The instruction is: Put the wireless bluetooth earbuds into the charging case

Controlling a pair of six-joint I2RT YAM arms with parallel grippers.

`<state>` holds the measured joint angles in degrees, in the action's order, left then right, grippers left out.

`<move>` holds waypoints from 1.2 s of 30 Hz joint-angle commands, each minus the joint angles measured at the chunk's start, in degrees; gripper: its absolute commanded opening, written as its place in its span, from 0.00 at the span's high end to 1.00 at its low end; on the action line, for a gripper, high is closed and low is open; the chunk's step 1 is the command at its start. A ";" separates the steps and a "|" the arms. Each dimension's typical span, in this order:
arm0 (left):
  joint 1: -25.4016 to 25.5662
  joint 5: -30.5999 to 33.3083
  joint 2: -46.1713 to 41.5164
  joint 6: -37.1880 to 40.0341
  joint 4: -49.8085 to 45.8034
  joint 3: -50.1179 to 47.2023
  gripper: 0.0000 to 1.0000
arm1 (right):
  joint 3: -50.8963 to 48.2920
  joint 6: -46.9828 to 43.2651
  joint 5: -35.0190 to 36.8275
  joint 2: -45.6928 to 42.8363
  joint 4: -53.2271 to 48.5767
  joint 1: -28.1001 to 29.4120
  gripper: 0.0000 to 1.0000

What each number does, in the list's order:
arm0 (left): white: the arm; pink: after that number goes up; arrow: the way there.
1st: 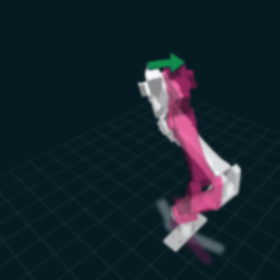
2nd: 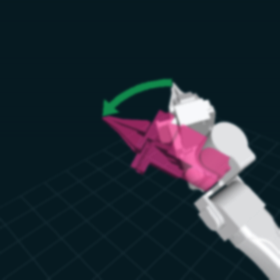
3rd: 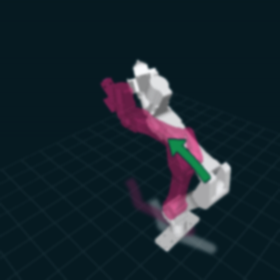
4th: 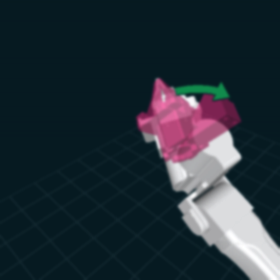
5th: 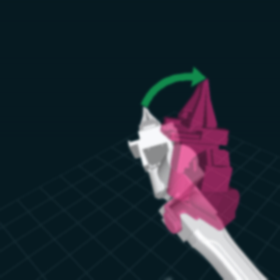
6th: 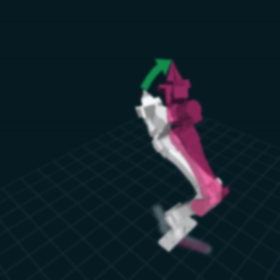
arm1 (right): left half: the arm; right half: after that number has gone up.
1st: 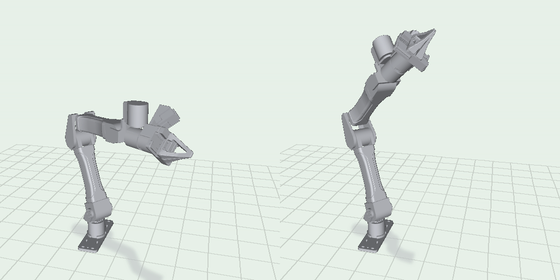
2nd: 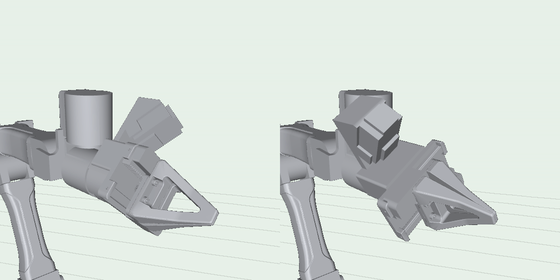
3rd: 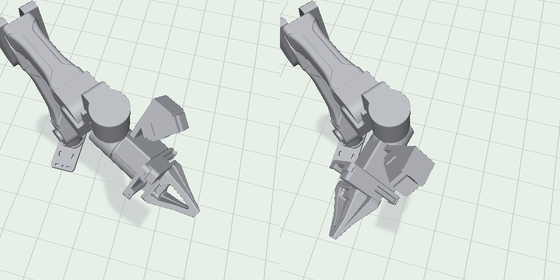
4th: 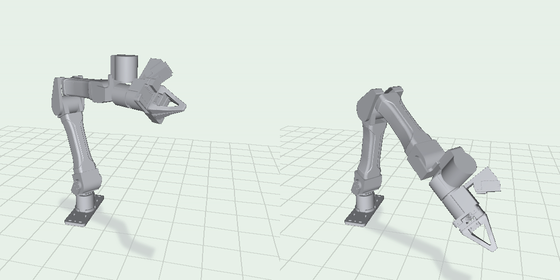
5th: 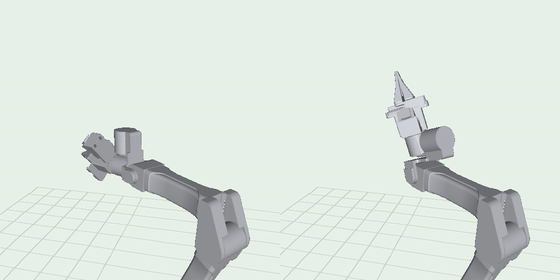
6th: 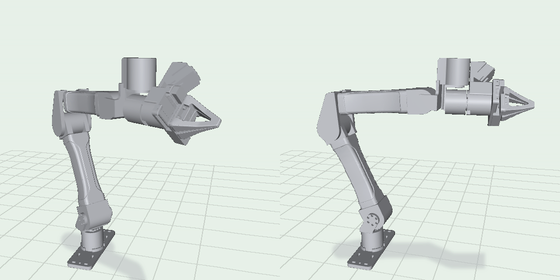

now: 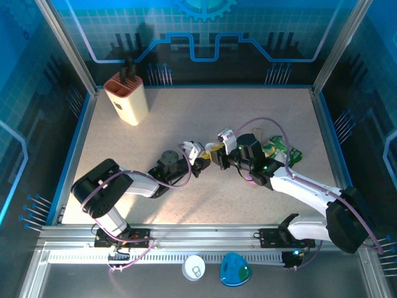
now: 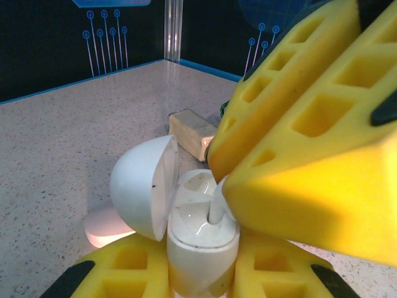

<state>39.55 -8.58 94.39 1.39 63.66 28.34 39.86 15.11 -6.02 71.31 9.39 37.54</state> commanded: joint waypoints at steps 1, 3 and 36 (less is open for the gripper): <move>0.01 -0.22 -0.95 -0.77 6.30 2.54 0.88 | 1.01 2.39 -0.57 -0.23 -3.98 0.26 0.74; -0.01 -0.21 -1.02 -0.77 6.21 2.51 0.88 | 0.69 3.17 -1.13 -1.70 -3.70 -0.30 0.71; -0.30 -7.11 0.88 -1.38 11.34 1.47 0.87 | -3.19 10.19 -16.09 -6.09 2.33 -11.70 0.63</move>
<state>39.38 -13.80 95.04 1.32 71.50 29.78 34.94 27.00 -20.18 64.86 12.88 26.41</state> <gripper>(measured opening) 0.201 0.376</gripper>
